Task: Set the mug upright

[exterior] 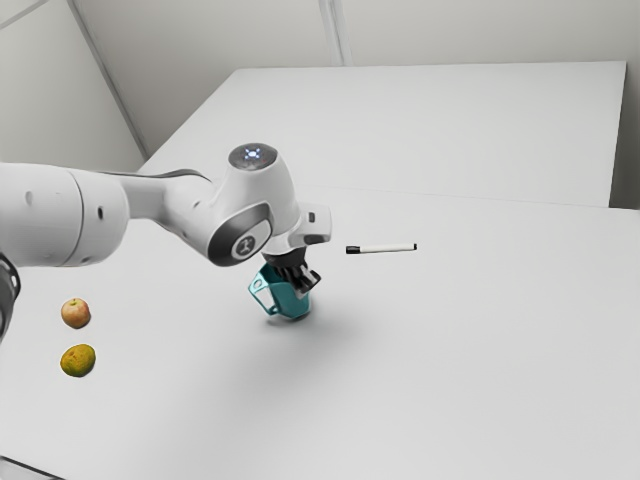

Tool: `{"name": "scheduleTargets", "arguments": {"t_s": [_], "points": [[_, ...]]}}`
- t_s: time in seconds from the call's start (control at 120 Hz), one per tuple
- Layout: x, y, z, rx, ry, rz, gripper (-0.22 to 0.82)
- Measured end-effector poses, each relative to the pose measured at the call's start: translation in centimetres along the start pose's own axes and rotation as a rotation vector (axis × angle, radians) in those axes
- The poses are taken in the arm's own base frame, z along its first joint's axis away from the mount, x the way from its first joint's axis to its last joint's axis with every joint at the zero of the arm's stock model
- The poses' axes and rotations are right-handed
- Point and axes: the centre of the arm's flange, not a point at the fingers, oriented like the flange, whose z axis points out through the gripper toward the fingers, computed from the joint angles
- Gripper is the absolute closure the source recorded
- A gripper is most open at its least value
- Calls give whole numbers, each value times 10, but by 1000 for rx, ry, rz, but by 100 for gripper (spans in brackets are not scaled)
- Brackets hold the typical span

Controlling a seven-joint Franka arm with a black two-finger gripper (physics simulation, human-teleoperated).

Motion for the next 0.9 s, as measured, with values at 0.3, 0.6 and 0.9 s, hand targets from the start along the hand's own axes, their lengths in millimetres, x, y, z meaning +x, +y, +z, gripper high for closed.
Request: {"name": "scheduleTargets", "arguments": {"t_s": [0.3, 0.6, 0.9], "points": [[2, 4, -7, -9, 17, -30, 36], [-2, 3, -45, -13, 33, -61, 12], [40, -30, -165, -59, 56, -151, 3]]}}
